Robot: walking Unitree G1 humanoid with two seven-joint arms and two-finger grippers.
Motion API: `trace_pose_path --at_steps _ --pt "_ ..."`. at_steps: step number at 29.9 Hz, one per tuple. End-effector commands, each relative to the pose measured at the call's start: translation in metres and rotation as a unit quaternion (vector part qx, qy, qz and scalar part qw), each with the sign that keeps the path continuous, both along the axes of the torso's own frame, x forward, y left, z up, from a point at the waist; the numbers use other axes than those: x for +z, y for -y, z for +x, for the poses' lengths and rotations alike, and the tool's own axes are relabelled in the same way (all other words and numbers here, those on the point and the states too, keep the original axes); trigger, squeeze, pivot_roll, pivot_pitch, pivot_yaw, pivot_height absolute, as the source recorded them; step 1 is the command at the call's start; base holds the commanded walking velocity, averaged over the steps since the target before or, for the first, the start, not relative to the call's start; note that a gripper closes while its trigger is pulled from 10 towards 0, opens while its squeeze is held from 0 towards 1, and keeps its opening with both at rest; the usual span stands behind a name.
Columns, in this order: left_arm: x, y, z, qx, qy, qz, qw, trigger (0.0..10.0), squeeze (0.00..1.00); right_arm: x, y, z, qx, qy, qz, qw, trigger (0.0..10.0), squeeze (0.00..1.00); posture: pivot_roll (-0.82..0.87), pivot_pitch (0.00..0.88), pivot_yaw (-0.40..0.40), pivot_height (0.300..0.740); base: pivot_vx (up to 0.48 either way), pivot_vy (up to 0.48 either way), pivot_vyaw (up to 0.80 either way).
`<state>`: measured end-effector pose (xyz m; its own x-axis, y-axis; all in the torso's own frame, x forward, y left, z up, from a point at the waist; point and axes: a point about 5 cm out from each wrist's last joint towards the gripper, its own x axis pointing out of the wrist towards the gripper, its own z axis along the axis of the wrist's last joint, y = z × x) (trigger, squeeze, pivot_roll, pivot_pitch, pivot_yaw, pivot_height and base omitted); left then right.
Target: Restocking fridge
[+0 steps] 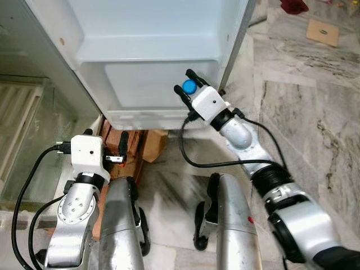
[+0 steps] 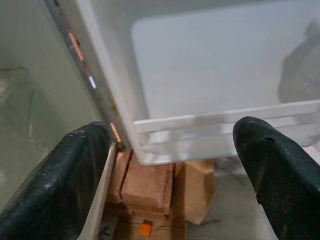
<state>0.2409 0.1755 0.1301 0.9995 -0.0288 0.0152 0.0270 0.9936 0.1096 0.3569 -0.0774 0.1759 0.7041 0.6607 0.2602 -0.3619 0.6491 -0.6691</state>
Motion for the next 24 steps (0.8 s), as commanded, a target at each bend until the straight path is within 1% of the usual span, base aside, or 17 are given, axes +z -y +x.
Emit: trace_pose_path --at_steps 1,4,7,10,13,15,16,17,18,21,22,24 --pt "-0.001 -0.001 -0.004 0.004 -0.006 0.001 1.000 10.0 0.00 0.002 0.001 0.001 0.003 0.021 -0.016 1.000 10.0 0.00 0.12 0.303 -0.012 0.556 0.000 0.000 0.00" --pt "-0.001 -0.001 -0.005 0.005 -0.007 0.001 1.000 10.0 0.00 -0.012 0.013 0.004 -0.027 -0.004 -0.028 0.999 10.0 0.00 0.12 0.305 -0.013 0.556 0.000 0.000 0.00" --pt "-0.001 0.000 -0.005 0.006 -0.007 0.001 1.000 10.0 0.00 -0.032 0.027 0.000 -0.052 -0.031 -0.042 0.997 10.0 0.00 0.13 0.305 -0.014 0.556 0.000 0.000 0.00" --pt "-0.001 -0.001 -0.006 0.008 -0.007 0.002 1.000 10.0 0.00 -0.042 0.037 -0.003 -0.068 -0.040 -0.048 0.996 10.0 0.00 0.13 0.305 -0.011 0.556 0.000 0.000 0.00" --pt "-0.001 -0.001 -0.006 0.008 -0.009 0.002 1.000 10.0 0.00 -0.049 0.048 -0.005 -0.086 -0.043 -0.058 0.994 10.0 0.00 0.13 0.307 -0.007 0.556 0.000 0.000 0.00" --pt "-0.001 -0.001 -0.006 0.007 -0.009 0.003 1.000 10.0 0.00 -0.050 0.051 -0.005 -0.090 -0.043 -0.060 0.993 10.0 0.00 0.13 0.307 -0.006 0.556 0.000 0.000 0.00" --pt "-0.001 -0.001 -0.006 0.006 -0.010 0.003 1.000 10.0 0.00 -0.051 0.056 -0.005 -0.096 -0.041 -0.064 0.993 10.0 0.00 0.13 0.306 -0.005 0.556 0.000 0.000 0.00" --pt "-0.001 -0.001 -0.006 0.006 -0.010 0.003 1.000 10.0 0.00 -0.051 0.056 -0.005 -0.096 -0.041 -0.064 0.993 10.0 0.00 0.13 0.306 -0.005 0.556 0.000 0.000 0.00" --pt "-0.001 -0.001 -0.006 0.005 -0.010 0.003 1.000 10.0 0.00 -0.052 0.059 -0.006 -0.100 -0.043 -0.066 0.992 10.0 0.00 0.13 0.305 -0.004 0.556 0.000 0.000 0.00" --pt "-0.001 0.000 -0.005 0.003 -0.010 0.004 1.000 10.0 0.00 -0.055 0.069 -0.002 -0.142 -0.051 -0.076 0.986 10.0 0.00 0.13 0.302 -0.003 0.556 0.000 0.000 0.00" --pt "-0.001 0.000 -0.005 0.003 -0.011 0.005 1.000 10.0 0.00 -0.055 0.077 0.002 -0.182 -0.058 -0.069 0.979 10.0 0.00 0.13 0.301 -0.001 0.556 0.000 0.000 0.00" --pt "-0.001 0.000 -0.005 0.002 -0.011 0.005 1.000 10.0 0.00 -0.055 0.082 0.004 -0.208 -0.065 -0.062 0.974 10.0 0.00 0.13 0.301 0.000 0.556 0.000 0.000 0.00"
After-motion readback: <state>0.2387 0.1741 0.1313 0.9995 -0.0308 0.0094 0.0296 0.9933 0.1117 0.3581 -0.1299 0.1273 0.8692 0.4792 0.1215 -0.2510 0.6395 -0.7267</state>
